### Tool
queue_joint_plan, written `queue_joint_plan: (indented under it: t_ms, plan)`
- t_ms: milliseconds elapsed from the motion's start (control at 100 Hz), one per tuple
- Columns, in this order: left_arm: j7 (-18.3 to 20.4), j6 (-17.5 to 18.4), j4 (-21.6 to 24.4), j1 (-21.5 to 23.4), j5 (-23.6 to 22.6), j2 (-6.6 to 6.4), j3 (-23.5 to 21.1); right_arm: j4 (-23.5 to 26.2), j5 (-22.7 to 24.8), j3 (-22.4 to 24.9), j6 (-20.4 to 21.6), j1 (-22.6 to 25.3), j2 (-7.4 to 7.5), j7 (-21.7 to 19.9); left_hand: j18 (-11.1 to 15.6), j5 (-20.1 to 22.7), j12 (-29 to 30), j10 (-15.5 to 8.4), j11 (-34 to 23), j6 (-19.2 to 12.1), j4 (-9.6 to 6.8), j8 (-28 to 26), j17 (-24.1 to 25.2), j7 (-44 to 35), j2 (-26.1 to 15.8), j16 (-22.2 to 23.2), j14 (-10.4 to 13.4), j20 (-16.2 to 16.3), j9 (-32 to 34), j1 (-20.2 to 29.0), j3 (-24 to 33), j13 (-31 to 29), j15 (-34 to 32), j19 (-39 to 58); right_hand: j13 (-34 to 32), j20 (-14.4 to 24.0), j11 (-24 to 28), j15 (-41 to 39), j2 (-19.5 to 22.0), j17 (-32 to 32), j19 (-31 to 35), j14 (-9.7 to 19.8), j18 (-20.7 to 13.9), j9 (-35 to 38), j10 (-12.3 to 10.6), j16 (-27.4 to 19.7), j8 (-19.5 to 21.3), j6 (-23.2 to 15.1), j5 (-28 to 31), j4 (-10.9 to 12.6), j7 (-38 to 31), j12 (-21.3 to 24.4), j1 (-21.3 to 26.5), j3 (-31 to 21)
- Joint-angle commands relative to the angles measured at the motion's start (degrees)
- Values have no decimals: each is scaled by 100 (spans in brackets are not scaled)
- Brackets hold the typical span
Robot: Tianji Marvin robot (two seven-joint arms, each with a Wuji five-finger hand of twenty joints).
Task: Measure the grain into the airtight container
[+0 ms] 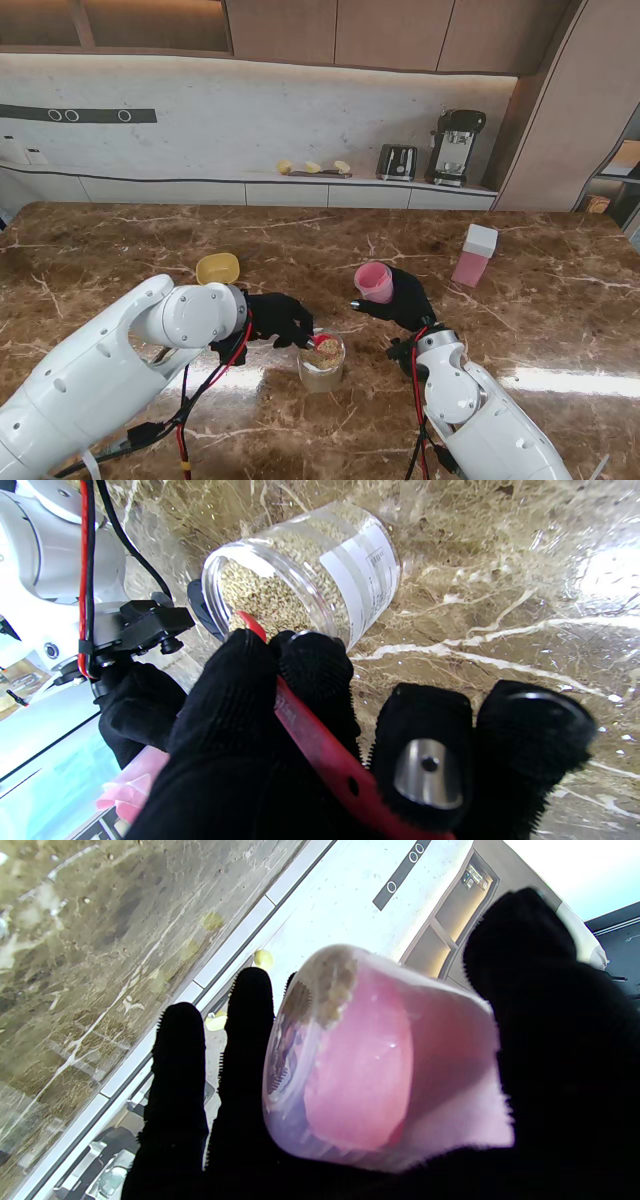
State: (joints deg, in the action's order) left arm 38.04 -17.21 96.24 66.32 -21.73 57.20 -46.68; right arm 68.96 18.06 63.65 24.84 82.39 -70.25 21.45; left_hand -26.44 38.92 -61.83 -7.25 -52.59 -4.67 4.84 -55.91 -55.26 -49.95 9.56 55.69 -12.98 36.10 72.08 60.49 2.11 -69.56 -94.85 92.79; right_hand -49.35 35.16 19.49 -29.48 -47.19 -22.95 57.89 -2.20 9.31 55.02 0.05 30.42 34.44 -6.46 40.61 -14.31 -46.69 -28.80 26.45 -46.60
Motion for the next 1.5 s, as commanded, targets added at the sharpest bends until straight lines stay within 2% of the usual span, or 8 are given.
queue_joint_plan:
  t_ms: [0,410,800,1070,1490]
  plan:
    - [54,-2,24,63,17,-37,-43,-33,-23,-7,-26,31,-19,-78,-125,43,-74,-147,-109,-454,-158,-159,-67,-48,-164,-1,112,58,203,272,120,-296,-627,515,-83,-7,11,-57,1169,38,-80,38,-9,20,-91,18,55,-809,498,-139,-348,-36,390,-1077]
    - [103,-159,251,391,298,-47,-473,-70,-28,-23,-36,13,-23,-76,-124,5,-118,-132,-194,-411,-176,-197,-30,-41,-204,26,54,83,163,315,81,-292,-615,518,-85,-9,14,-54,1166,38,-84,46,-15,26,-97,17,58,-817,501,-143,-350,-37,403,-1080]
    - [-4,-267,563,613,502,-12,-827,-243,-33,-11,10,-53,-44,-17,-127,-1,-112,-141,-203,-416,-183,-219,-17,-35,-223,38,54,94,153,332,46,-293,-611,513,-84,-16,16,-55,1159,51,-104,55,-14,24,-89,17,61,-833,532,-146,-362,-37,442,-1086]
    - [-210,-360,748,777,520,41,-1142,-320,-45,-44,20,-91,-49,-29,-130,16,-107,-128,-207,-411,-188,-225,-22,-33,-216,46,65,104,160,349,29,-293,-614,523,-86,-22,20,-51,1150,62,-126,71,-18,24,-105,16,60,-838,549,-148,-371,-38,453,-1090]
    - [-514,-576,596,451,740,163,-1190,-370,-49,-105,89,-133,-47,-70,-153,13,-99,-111,-210,-393,-193,-229,-15,-27,-230,60,53,116,152,364,6,-292,-615,529,-79,-19,19,-41,1151,64,-137,59,-6,24,-92,14,59,-834,547,-147,-374,-36,458,-1095]
